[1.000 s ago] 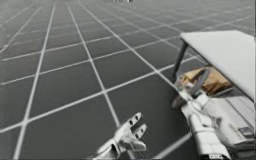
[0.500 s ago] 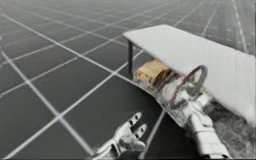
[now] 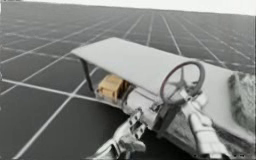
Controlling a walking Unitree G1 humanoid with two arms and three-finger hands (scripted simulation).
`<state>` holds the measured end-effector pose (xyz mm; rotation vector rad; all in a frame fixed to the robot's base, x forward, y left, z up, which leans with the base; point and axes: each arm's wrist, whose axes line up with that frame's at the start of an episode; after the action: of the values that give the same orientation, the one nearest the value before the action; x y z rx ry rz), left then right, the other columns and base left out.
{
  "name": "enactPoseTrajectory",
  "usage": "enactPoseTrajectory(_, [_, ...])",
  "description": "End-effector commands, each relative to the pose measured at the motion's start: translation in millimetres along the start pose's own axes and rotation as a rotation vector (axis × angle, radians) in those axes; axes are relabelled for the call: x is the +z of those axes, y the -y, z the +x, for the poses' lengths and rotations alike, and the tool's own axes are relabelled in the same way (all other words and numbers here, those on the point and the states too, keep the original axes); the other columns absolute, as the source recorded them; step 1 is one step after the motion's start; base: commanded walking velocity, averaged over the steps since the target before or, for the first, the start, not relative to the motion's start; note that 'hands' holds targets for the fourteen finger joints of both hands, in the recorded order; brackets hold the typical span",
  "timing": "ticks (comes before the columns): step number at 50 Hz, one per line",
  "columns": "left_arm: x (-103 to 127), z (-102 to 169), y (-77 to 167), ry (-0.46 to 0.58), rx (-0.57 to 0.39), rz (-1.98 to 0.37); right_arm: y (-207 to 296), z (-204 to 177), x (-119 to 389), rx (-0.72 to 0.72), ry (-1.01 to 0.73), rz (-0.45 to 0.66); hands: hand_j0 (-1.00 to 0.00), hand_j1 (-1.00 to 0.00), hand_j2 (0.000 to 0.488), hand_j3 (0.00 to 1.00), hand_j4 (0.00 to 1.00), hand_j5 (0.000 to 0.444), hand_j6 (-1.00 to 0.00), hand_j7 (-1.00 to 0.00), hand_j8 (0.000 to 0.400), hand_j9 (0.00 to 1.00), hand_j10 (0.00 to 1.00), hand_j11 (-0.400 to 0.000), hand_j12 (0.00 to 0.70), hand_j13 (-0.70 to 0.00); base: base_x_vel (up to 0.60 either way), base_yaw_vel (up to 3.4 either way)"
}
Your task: Pick up and drop off the object
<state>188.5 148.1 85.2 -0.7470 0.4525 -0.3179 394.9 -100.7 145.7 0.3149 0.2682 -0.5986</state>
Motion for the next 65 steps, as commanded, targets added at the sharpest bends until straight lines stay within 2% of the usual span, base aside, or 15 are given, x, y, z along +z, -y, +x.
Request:
enactPoseTrajectory(1, [1, 3, 4, -0.013, 0.002, 0.019, 8, 6, 0, -0.014, -0.003, 0.021, 0.00, 0.00, 0.000, 1.00, 1.00, 0.000, 0.00, 0.00, 0.000, 1.00, 1.00, -0.400, 0.000, -0.700, 0.30, -0.43])
enactPoseTrajectory(46, [1, 3, 4, -0.013, 0.002, 0.019, 8, 6, 0, -0.014, -0.003, 0.021, 0.00, 0.00, 0.000, 1.00, 1.00, 0.000, 0.00, 0.00, 0.000, 1.00, 1.00, -0.400, 0.000, -0.700, 0.24, -0.22])
enactPoseTrajectory(47, [117, 168, 31, -0.019, -0.062, 0.066, -82, 146, 92, -0.047, 0.046, 0.075, 0.00, 0.00, 0.000, 1.00, 1.00, 0.000, 0.00, 0.00, 0.000, 1.00, 1.00, -0.400, 0.000, -0.700, 0.00, -0.12])
enactPoseTrajectory(48, [117, 178, 32, -0.051, -0.051, 0.076, -81, 156, 96, -0.062, 0.040, 0.082, 0.00, 0.00, 0.000, 1.00, 1.00, 0.000, 0.00, 0.00, 0.000, 1.00, 1.00, -0.400, 0.000, -0.700, 0.00, -0.13])
enactPoseTrajectory(50, [112, 170, 47, -0.023, -0.047, 0.091, -73, 175, 123, -0.071, 0.086, 0.097, 0.00, 0.00, 0.000, 1.00, 1.00, 0.000, 0.00, 0.00, 0.000, 1.00, 1.00, -0.400, 0.000, -0.700, 0.00, -0.13])
enactPoseTrajectory(52, [107, 180, 50, -0.033, -0.047, 0.126, -58, 184, 150, -0.077, 0.111, 0.104, 0.00, 0.00, 0.000, 1.00, 1.00, 0.000, 0.00, 0.00, 0.000, 1.00, 1.00, -0.400, 0.000, -0.700, 0.00, -0.12])
enactPoseTrajectory(53, [107, 176, 47, -0.031, -0.040, 0.117, -57, 195, 159, -0.075, 0.130, 0.085, 0.00, 0.00, 0.000, 1.00, 1.00, 0.000, 0.00, 0.00, 0.000, 1.00, 1.00, -0.400, 0.000, -0.700, 0.00, -0.13])
enactPoseTrajectory(58, [114, 170, 67, -0.010, -0.134, 0.115, -56, 173, 260, -0.112, 0.327, 0.047, 0.00, 0.00, 0.000, 1.00, 1.00, 0.000, 0.00, 0.00, 0.000, 1.00, 1.00, -0.400, 0.000, -0.700, 0.00, -0.15])
enactPoseTrajectory(60, [107, 166, 86, 0.002, -0.170, 0.129, -33, 164, 305, -0.132, 0.388, 0.050, 0.00, 0.00, 0.000, 1.00, 1.00, 0.000, 0.00, 0.00, 0.000, 1.00, 1.00, -0.400, 0.000, -0.700, 0.00, -0.18])
enactPoseTrajectory(61, [102, 165, 85, -0.020, -0.168, 0.145, -21, 155, 323, -0.140, 0.417, 0.063, 0.00, 0.00, 0.000, 1.00, 1.00, 0.000, 0.00, 0.00, 0.000, 1.00, 1.00, -0.400, 0.000, -0.700, 0.00, -0.18])
enactPoseTrajectory(62, [111, 174, 93, -0.015, -0.175, 0.155, -6, 150, 353, -0.171, 0.466, 0.087, 0.00, 0.00, 0.000, 1.00, 1.00, 0.000, 0.00, 0.00, 0.000, 1.00, 1.00, -0.400, 0.000, -0.700, 0.00, -0.19])
enactPoseTrajectory(63, [111, 169, 91, -0.010, -0.180, 0.179, 22, 152, 378, -0.226, 0.506, 0.093, 0.00, 0.00, 0.000, 1.00, 1.00, 0.000, 0.00, 0.00, 0.000, 1.00, 1.00, -0.400, 0.000, -0.700, 0.00, -0.19])
enactPoseTrajectory(64, [98, 170, 92, -0.011, -0.182, 0.174, 62, 135, 395, -0.290, 0.540, 0.133, 0.00, 0.00, 0.000, 1.00, 1.00, 0.000, 0.00, 0.00, 0.000, 1.00, 1.00, -0.400, 0.000, -0.700, 0.00, -0.19])
enactPoseTrajectory(65, [109, 171, 103, -0.029, -0.196, 0.196, 98, 137, 404, -0.327, 0.558, 0.154, 0.00, 0.00, 0.000, 1.00, 1.00, 0.000, 0.00, 0.00, 0.000, 1.00, 1.00, -0.400, 0.000, -0.700, 0.00, -0.21])
